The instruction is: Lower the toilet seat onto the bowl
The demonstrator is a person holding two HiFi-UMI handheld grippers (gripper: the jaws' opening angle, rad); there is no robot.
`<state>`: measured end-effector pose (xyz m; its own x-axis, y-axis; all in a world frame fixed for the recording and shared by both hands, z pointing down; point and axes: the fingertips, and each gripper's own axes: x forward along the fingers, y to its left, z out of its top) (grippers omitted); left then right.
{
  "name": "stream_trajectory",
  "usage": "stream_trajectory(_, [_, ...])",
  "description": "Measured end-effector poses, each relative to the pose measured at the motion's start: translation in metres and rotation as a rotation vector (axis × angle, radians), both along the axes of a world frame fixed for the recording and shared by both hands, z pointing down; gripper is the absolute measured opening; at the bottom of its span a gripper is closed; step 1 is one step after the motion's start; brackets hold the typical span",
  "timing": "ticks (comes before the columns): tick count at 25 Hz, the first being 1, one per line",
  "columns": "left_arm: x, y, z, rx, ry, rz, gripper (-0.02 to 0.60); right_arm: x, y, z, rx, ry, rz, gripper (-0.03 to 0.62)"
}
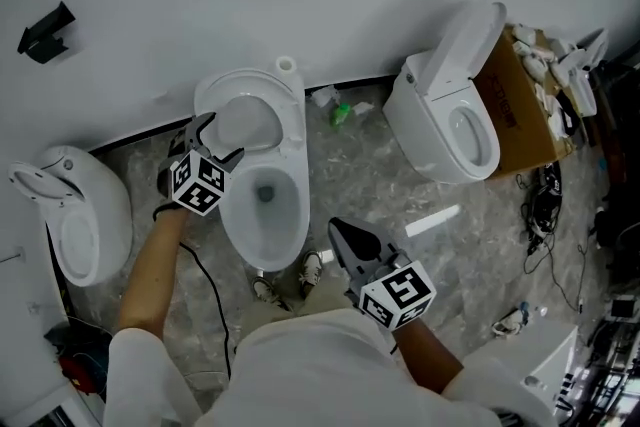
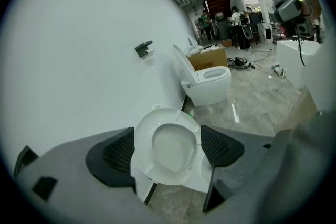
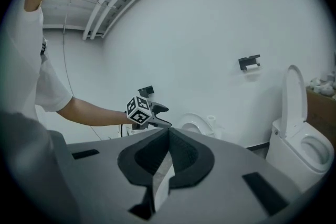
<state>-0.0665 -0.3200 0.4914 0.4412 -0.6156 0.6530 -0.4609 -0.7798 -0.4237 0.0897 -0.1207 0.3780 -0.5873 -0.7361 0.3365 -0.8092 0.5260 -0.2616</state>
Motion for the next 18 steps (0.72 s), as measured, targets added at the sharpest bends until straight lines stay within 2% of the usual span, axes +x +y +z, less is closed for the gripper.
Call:
stream_trajectory(11, [0.023, -0.112, 0.076, -0.092, -0.274, 0.057, 0.382, 0.058, -0.023, 0.046, -0.102, -0.009, 0.072, -0.002])
stream_trajectory(18, [0.023, -0.155, 0.106, -0.143, -0.347, 0.054, 0.382, 0.078, -0.026, 0.066, -0.135, -0.007, 0.095, -0.002])
